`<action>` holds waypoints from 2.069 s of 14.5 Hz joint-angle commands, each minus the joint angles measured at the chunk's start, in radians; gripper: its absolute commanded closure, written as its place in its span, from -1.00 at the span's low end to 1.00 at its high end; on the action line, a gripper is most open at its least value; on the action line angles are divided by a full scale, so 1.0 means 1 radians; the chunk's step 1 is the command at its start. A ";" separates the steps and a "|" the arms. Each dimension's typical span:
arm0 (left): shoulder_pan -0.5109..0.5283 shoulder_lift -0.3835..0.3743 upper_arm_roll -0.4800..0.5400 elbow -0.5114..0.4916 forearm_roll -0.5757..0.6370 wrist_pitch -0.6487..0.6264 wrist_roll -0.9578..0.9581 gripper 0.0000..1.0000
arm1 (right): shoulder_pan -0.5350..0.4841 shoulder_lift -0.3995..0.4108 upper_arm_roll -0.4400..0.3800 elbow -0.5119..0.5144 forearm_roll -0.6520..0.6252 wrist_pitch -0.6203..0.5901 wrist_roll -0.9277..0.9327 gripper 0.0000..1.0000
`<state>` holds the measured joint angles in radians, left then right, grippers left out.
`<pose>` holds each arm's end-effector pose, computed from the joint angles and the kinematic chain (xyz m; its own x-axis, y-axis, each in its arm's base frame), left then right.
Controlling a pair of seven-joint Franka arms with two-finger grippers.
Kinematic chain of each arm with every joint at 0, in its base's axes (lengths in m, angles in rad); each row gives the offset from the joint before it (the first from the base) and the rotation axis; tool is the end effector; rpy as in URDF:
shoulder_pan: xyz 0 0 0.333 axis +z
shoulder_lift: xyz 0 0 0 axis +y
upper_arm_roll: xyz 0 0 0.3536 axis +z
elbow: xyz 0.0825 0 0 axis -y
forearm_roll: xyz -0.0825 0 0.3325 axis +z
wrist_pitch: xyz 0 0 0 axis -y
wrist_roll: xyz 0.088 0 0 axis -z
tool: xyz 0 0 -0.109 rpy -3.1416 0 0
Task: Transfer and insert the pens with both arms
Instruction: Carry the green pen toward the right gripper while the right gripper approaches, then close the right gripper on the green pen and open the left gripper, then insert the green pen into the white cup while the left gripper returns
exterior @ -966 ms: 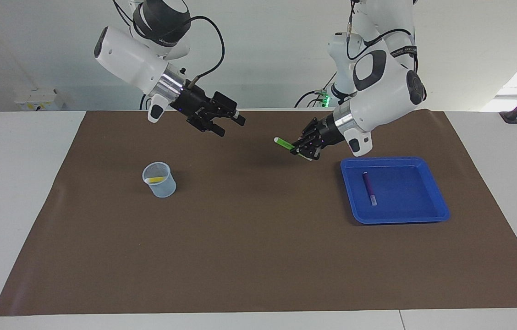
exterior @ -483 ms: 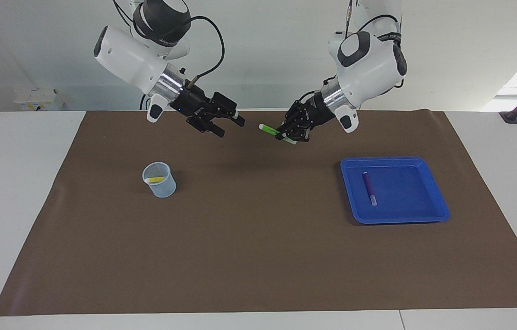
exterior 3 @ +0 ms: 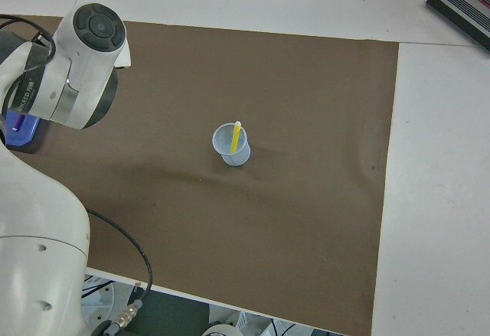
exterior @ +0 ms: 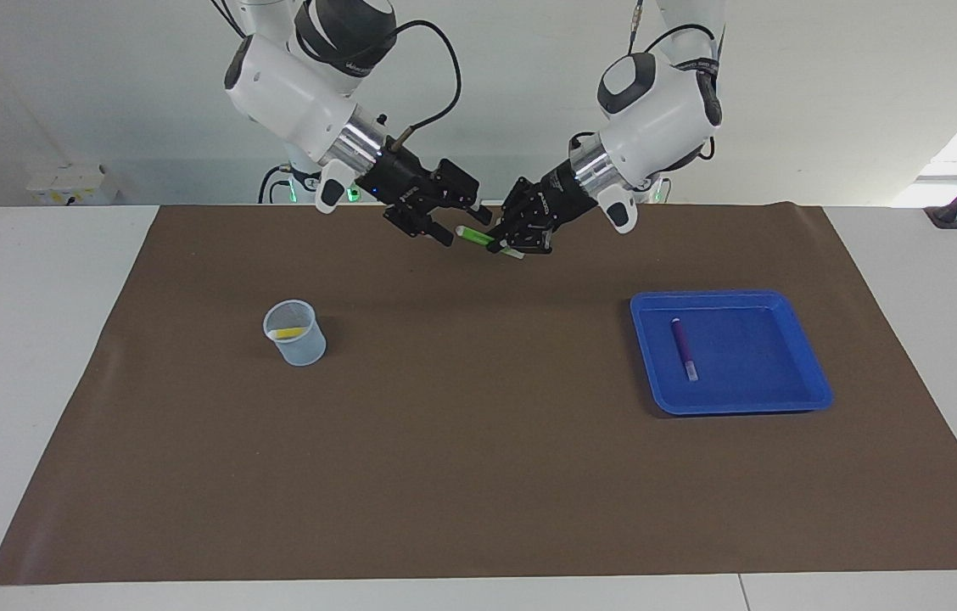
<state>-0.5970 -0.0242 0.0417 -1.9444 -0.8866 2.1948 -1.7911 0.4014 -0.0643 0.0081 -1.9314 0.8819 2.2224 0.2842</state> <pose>0.4383 -0.3054 0.5840 -0.1124 0.6783 -0.7261 0.9936 0.0660 -0.0922 0.4719 0.2330 0.6130 0.9606 -0.2673 -0.0756 -0.2322 -0.6233 -0.7467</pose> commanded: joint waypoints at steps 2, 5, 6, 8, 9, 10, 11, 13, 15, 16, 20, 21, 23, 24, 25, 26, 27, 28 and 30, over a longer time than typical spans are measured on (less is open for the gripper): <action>-0.009 -0.033 0.012 -0.036 -0.037 0.026 -0.022 1.00 | -0.003 -0.014 0.001 -0.026 -0.018 0.013 -0.027 -0.45; -0.007 -0.039 0.012 -0.045 -0.038 0.028 -0.022 1.00 | -0.003 -0.015 0.001 -0.026 -0.018 0.013 -0.027 0.12; -0.007 -0.040 0.012 -0.047 -0.049 0.028 -0.022 1.00 | -0.003 -0.015 0.003 -0.029 -0.018 0.011 -0.027 0.48; -0.006 -0.040 0.012 -0.047 -0.054 0.028 -0.022 1.00 | -0.003 -0.025 0.003 -0.041 -0.018 0.007 -0.028 1.00; -0.006 -0.040 0.012 -0.047 -0.054 0.028 -0.022 1.00 | -0.004 -0.025 0.003 -0.043 -0.018 -0.007 -0.033 1.00; -0.004 -0.040 0.012 -0.047 -0.054 0.028 -0.022 1.00 | -0.006 -0.025 0.001 -0.041 -0.018 -0.016 -0.034 1.00; -0.004 -0.040 0.012 -0.047 -0.055 0.028 -0.022 1.00 | -0.007 -0.025 0.001 -0.041 -0.018 -0.021 -0.034 1.00; -0.004 -0.040 0.012 -0.047 -0.058 0.031 -0.025 1.00 | -0.007 -0.025 0.001 -0.041 -0.024 -0.023 -0.034 1.00; -0.004 -0.040 0.014 -0.047 -0.063 0.033 -0.024 0.33 | -0.015 -0.025 0.001 -0.034 -0.063 -0.055 -0.036 1.00; -0.004 -0.042 0.014 -0.047 -0.063 0.036 -0.021 -0.98 | -0.018 -0.023 0.000 -0.029 -0.082 -0.079 -0.052 1.00; -0.004 -0.042 0.015 -0.047 -0.063 0.039 -0.022 -1.00 | -0.084 -0.016 -0.004 0.017 -0.210 -0.197 -0.074 1.00; -0.004 -0.040 0.015 -0.047 -0.063 0.039 -0.022 -1.00 | -0.095 -0.012 -0.004 0.026 -0.248 -0.222 -0.074 1.00; -0.003 -0.042 0.015 -0.047 -0.063 0.040 -0.022 -1.00 | -0.098 -0.012 -0.002 0.041 -0.302 -0.271 -0.074 1.00; -0.004 -0.042 0.017 -0.048 -0.061 0.040 -0.018 -1.00 | -0.099 -0.011 -0.002 0.049 -0.337 -0.294 -0.076 1.00; -0.004 -0.040 0.017 -0.048 -0.060 0.048 -0.013 -1.00 | -0.102 -0.011 -0.005 0.064 -0.356 -0.318 -0.076 1.00; -0.004 -0.042 0.017 -0.054 -0.060 0.052 -0.010 -1.00 | -0.118 -0.008 -0.008 0.095 -0.359 -0.364 -0.076 1.00; -0.003 -0.042 0.018 -0.060 -0.060 0.059 -0.007 -1.00 | -0.145 0.004 -0.008 0.132 -0.362 -0.406 -0.076 1.00; 0.000 -0.042 0.018 -0.061 -0.060 0.066 0.001 -1.00 | -0.170 0.014 -0.008 0.172 -0.374 -0.443 -0.077 1.00; 0.000 -0.042 0.018 -0.061 -0.057 0.074 0.009 -1.00 | -0.193 0.050 -0.007 0.254 -0.473 -0.501 -0.089 1.00</action>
<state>-0.5944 -0.0364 0.0554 -1.9665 -0.9298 2.2430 -1.8038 0.2409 -0.0657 -0.0044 -1.7793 0.4845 1.7870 0.2197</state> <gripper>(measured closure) 0.000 0.819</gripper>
